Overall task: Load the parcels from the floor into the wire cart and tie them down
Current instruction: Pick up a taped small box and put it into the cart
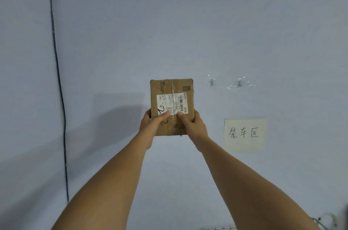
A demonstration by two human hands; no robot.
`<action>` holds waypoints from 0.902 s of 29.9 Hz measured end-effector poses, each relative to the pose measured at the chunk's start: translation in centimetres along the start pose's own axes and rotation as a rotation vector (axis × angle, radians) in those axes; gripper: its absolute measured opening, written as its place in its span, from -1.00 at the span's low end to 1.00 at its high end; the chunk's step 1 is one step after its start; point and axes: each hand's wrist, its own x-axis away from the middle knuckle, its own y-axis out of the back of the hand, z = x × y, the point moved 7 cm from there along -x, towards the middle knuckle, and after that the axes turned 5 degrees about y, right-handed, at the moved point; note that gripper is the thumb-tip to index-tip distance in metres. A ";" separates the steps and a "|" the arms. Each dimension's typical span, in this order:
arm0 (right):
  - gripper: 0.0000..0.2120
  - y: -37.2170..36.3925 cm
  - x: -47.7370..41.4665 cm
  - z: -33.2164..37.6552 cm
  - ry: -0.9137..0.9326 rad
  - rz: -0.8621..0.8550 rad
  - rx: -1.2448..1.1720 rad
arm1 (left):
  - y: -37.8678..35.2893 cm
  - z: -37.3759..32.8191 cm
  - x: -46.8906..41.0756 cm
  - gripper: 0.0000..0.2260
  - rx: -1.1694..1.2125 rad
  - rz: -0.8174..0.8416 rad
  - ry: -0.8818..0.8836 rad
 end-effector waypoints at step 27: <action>-0.43 66.0 29.2 12.2 -0.070 -0.765 0.640 | -65.1 1.0 36.2 -0.56 0.179 0.968 0.026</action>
